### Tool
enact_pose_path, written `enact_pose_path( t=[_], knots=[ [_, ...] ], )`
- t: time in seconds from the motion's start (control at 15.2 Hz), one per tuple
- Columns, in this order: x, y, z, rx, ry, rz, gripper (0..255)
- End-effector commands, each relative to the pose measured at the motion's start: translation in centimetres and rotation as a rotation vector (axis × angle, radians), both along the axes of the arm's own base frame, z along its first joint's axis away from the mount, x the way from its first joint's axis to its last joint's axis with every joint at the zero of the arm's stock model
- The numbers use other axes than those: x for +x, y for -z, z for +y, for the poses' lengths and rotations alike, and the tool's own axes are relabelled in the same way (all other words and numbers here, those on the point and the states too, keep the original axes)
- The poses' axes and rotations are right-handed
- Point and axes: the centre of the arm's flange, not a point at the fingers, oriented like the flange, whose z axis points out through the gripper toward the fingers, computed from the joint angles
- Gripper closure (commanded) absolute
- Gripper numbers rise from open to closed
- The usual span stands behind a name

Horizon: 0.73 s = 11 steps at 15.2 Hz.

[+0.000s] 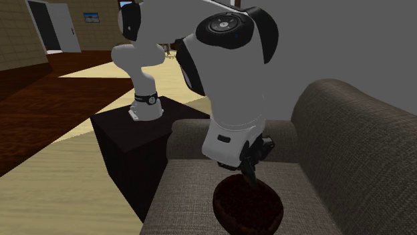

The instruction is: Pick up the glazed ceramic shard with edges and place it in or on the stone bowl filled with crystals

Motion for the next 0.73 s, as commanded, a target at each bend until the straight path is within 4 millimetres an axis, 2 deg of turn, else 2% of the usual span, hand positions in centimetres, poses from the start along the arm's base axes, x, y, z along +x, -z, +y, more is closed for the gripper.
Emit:
enact_pose_path(
  t=[0.0,0.66],
  knots=[
    [0.1,0.9,0.1,0.0,0.0,0.0,255],
    [0.1,6.2,0.1,0.0,0.0,0.0,255]
  ],
)
